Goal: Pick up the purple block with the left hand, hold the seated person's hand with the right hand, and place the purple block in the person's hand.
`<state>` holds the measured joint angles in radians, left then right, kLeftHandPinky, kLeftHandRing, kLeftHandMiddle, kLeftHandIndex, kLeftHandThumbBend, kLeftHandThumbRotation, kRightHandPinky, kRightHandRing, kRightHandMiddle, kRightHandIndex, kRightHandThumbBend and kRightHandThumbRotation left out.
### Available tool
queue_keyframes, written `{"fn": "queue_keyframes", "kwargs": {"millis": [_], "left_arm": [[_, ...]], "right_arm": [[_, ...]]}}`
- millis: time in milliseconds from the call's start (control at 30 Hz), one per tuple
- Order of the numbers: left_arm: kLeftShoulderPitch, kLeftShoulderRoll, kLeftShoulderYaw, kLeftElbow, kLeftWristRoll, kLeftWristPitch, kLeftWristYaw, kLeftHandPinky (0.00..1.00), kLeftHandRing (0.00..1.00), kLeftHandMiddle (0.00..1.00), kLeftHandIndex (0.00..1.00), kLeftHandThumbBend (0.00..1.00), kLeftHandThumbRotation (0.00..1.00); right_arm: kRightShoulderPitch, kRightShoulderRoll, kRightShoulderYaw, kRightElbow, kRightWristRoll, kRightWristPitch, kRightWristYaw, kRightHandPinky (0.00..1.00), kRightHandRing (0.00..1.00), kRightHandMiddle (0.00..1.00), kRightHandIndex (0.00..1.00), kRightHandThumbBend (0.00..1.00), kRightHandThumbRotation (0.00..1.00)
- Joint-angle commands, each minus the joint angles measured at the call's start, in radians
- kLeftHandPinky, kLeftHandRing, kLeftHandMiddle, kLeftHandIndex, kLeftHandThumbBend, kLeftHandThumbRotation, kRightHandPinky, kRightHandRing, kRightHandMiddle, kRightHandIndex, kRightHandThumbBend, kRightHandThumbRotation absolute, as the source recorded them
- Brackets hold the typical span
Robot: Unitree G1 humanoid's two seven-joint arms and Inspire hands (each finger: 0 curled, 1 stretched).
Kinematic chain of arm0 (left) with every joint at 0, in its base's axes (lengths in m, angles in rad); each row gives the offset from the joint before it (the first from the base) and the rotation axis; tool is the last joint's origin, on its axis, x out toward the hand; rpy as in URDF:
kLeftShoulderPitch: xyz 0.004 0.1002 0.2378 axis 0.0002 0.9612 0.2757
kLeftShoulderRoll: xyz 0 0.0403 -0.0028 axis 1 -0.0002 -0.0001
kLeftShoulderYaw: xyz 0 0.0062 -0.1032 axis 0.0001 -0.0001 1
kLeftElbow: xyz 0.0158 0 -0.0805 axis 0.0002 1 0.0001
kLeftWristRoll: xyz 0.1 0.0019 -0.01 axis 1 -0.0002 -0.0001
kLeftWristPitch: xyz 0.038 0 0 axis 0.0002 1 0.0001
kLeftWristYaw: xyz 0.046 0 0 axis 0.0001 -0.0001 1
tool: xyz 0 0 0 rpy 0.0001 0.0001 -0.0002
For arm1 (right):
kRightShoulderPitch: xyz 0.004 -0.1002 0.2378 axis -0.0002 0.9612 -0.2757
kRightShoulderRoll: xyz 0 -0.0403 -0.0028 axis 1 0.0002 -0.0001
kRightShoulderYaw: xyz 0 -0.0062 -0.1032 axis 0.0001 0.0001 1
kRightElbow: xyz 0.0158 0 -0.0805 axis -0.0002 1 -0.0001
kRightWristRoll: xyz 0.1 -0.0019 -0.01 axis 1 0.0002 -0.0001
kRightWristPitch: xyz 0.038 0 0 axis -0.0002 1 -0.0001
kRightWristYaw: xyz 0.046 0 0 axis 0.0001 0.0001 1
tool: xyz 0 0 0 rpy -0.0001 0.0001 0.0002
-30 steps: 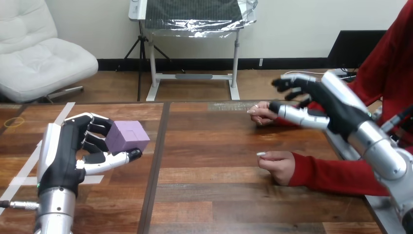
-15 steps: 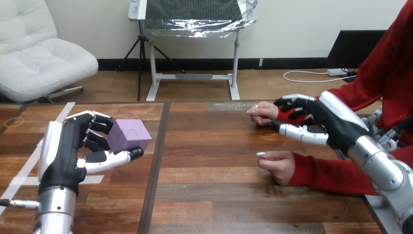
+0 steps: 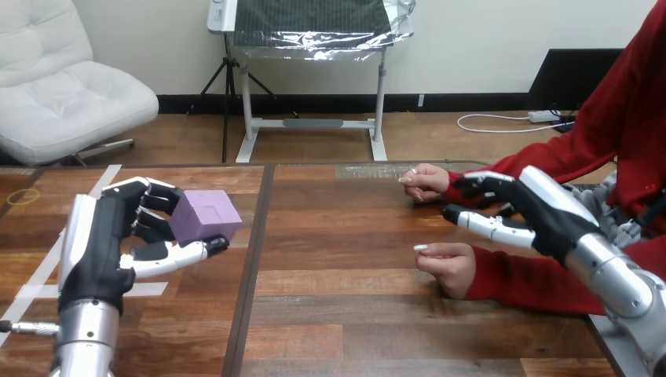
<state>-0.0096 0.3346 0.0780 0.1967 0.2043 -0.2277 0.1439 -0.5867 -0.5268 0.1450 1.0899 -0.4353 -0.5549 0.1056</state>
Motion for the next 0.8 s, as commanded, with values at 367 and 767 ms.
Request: {"fn": "queue_keyframes", "kwargs": {"millis": [367, 767], "left_arm": [[-0.042, 0.003, 0.021, -0.062, 0.003, -0.042, 0.0, 0.36, 0.39, 0.41, 0.41, 0.7, 0.0], [-0.026, -0.008, 0.02, -0.077, -0.009, -0.025, -0.008, 0.36, 0.39, 0.4, 0.41, 0.7, 0.0]], "right_arm": [[-0.092, -0.05, 0.014, 0.053, 0.005, -0.021, -0.017, 0.72, 0.84, 0.86, 0.86, 0.73, 1.0], [-0.091, -0.065, 0.018, 0.071, 0.007, -0.014, 0.02, 0.74, 0.85, 0.87, 0.87, 0.8, 1.0]]}}
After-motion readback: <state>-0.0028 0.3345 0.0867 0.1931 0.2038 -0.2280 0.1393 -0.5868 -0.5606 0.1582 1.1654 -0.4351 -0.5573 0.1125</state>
